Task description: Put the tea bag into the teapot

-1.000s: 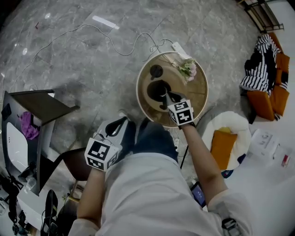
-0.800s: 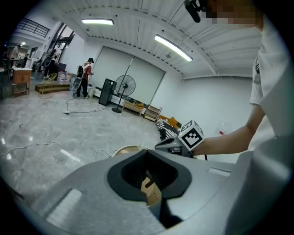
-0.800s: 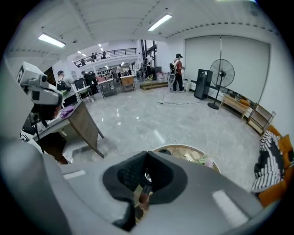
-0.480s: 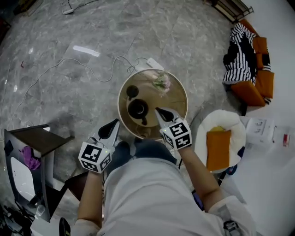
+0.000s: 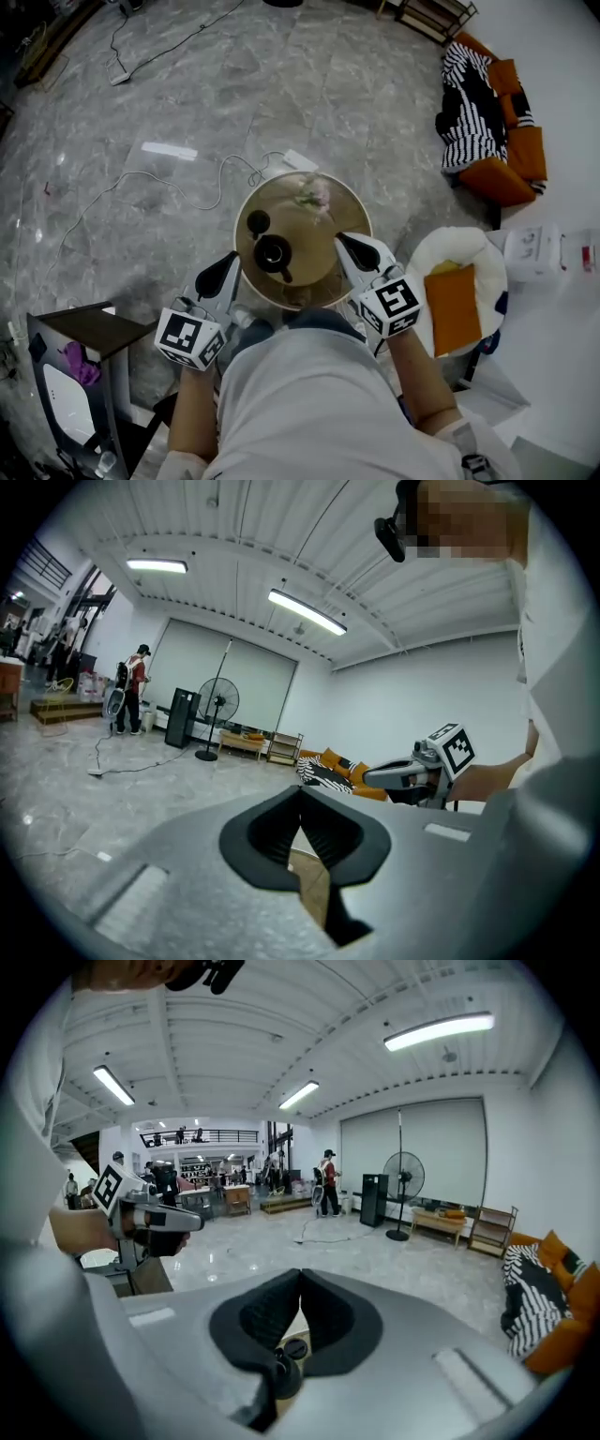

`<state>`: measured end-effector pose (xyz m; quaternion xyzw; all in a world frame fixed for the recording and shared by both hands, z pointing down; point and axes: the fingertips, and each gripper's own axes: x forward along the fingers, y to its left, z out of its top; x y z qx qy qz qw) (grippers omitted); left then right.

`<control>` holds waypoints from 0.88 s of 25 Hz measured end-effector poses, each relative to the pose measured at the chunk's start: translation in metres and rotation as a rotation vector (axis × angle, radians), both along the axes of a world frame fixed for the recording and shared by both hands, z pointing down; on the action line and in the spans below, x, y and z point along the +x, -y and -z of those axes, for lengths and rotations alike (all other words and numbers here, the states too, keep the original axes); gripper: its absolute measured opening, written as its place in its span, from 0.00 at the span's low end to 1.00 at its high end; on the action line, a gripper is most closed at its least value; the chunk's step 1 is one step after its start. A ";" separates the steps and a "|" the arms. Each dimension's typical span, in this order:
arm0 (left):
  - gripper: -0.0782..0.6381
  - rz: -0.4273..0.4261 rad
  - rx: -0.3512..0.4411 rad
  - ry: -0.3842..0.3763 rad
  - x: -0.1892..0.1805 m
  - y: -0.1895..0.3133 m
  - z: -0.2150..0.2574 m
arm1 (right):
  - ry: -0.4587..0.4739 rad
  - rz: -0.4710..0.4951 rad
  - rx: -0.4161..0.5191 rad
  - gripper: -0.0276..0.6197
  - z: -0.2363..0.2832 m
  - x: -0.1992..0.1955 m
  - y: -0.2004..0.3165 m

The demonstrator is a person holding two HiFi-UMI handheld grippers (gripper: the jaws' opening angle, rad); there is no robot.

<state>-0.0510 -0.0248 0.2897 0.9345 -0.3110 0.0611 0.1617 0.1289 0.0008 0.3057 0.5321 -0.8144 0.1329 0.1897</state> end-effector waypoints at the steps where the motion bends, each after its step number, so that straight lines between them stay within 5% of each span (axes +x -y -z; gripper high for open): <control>1: 0.12 -0.003 0.014 0.001 0.003 0.001 0.006 | 0.005 -0.007 0.021 0.05 0.010 0.004 -0.002; 12: 0.12 -0.044 0.138 -0.002 0.036 0.004 0.063 | 0.061 -0.066 0.230 0.05 0.091 0.031 -0.018; 22: 0.12 -0.076 0.211 0.002 0.045 -0.003 0.094 | 0.072 -0.098 0.280 0.05 0.105 0.040 -0.027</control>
